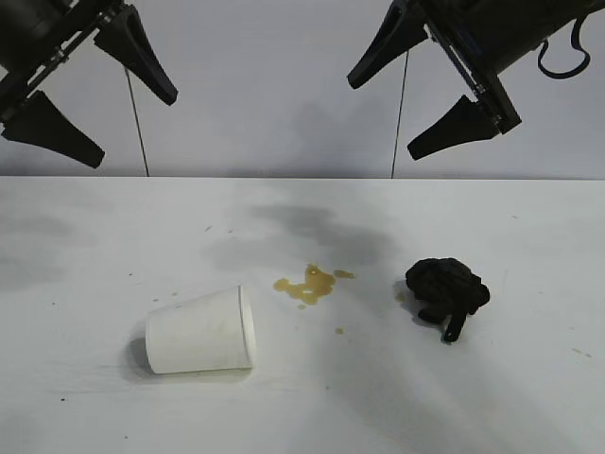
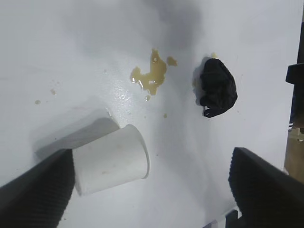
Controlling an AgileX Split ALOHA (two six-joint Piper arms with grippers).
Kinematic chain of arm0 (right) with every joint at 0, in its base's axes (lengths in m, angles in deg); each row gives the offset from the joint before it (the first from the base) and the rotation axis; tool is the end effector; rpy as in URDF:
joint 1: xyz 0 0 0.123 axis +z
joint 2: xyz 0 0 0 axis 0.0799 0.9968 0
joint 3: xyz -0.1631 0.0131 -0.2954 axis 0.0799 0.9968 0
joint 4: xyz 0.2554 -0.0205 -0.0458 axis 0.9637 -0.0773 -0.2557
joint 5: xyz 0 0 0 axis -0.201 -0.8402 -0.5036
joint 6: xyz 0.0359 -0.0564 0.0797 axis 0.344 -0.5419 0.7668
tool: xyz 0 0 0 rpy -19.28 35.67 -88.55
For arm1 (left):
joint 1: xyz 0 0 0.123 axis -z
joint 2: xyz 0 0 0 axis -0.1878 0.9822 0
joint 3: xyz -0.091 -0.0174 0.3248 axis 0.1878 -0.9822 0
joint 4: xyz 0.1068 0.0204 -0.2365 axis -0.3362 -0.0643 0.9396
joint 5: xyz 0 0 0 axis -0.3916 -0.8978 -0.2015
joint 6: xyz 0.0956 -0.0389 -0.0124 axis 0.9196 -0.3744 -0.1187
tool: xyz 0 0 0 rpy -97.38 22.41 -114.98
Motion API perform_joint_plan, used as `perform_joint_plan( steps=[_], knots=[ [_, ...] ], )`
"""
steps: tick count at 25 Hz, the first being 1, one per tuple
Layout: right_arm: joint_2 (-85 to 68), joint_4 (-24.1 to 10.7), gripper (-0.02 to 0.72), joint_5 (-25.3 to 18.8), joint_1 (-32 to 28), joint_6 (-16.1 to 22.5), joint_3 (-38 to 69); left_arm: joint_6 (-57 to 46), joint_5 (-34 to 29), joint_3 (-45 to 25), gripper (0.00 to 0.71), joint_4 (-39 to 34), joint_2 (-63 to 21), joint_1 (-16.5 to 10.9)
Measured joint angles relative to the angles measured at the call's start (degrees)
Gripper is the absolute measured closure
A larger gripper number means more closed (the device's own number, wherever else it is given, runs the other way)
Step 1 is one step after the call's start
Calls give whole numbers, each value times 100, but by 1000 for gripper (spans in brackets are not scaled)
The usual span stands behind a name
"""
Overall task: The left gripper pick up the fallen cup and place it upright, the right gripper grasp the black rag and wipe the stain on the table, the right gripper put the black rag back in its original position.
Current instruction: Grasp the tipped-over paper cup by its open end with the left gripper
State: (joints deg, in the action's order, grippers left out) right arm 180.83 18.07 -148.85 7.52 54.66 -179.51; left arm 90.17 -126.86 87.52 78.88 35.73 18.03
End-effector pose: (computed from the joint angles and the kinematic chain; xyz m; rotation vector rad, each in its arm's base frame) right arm 0.4367 0.0964 0.2933 -0.1885 2.7010 1.1370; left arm 0.3850 -0.1105 0.3009 0.0012 2.7650 -0.9729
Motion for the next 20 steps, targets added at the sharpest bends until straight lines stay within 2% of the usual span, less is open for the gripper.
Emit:
perform_joint_plan(
  steps=[5,10,13,16,20],
  knots=[
    [0,0,54,0,0,0,0,449,-142,0,74,-96,0,0],
    [0,0,54,0,0,0,0,2610,-635,6,74,-126,0,0],
    [0,0,54,0,0,0,0,3393,-757,64,74,-146,0,103],
    [0,0,54,0,0,0,0,3829,-829,222,74,-559,0,472],
    [0,0,54,0,0,-19,0,4061,-894,548,74,-1683,0,1353]
  ],
)
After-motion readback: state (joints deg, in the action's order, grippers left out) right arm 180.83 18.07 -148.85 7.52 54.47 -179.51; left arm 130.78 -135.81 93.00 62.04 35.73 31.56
